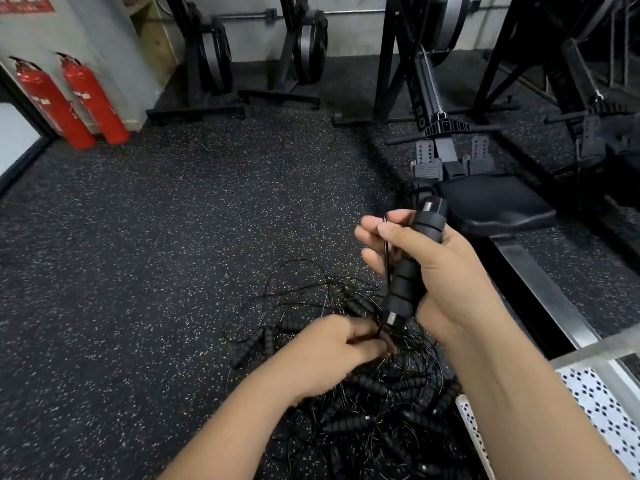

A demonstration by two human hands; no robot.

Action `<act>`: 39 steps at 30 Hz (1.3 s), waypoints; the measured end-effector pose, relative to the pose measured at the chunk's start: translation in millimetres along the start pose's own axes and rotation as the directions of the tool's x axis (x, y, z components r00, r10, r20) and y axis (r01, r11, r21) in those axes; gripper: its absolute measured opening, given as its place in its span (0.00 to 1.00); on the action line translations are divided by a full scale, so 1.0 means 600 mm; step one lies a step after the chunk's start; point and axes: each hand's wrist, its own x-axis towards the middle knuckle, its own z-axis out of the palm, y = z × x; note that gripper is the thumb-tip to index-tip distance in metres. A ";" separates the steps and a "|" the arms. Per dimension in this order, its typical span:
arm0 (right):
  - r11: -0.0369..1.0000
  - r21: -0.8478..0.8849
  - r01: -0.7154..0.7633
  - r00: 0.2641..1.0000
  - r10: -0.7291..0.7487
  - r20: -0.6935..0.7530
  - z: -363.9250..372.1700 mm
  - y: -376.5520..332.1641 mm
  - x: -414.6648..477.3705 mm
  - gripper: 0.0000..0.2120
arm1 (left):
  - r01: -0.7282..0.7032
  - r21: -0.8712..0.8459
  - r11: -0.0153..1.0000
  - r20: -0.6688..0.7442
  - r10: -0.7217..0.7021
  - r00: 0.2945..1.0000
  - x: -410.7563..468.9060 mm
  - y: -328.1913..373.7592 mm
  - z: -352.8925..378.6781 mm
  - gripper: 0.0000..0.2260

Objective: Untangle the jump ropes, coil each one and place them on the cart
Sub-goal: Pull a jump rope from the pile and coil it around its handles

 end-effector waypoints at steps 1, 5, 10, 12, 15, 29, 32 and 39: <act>1.000 -0.001 -0.001 1.000 0.001 0.002 -0.003 0.002 0.002 0.14 | -0.007 0.039 0.999 -0.013 0.008 1.000 0.001 -0.002 -0.003 0.09; 0.990 -0.139 -0.009 1.000 0.008 -0.012 -0.015 0.020 0.013 0.18 | -0.007 0.056 0.998 -0.073 0.011 0.997 -0.004 -0.001 -0.026 0.07; 0.897 -0.420 -0.136 0.987 0.161 0.025 -0.029 0.050 0.023 0.15 | -0.124 -0.091 0.988 -0.211 0.102 0.972 -0.015 0.005 -0.059 0.12; 0.855 -0.483 -0.188 0.967 0.247 0.062 -0.029 0.057 0.021 0.15 | -0.164 -0.164 0.973 -0.298 0.110 0.948 -0.021 0.007 -0.072 0.12; 0.757 -0.632 -0.169 0.937 0.321 0.135 -0.024 0.066 0.018 0.12 | -0.206 -0.243 0.948 -0.416 0.090 0.905 -0.026 0.010 -0.089 0.11; 0.612 -0.788 -0.070 0.851 0.449 0.273 0.003 0.066 -0.009 0.11 | -0.370 -0.599 0.710 -0.693 -0.228 0.684 -0.027 -0.014 -0.134 0.13; 0.701 -0.710 -0.070 0.864 0.398 0.308 0.009 0.048 -0.013 0.11 | -0.287 -0.630 0.721 -0.622 -0.248 0.743 -0.026 -0.011 -0.127 0.19; 0.940 -0.333 -0.077 0.967 0.152 0.204 0.015 0.011 -0.016 0.13 | -0.204 -0.508 0.837 -0.457 -0.061 0.888 -0.015 0.012 -0.082 0.14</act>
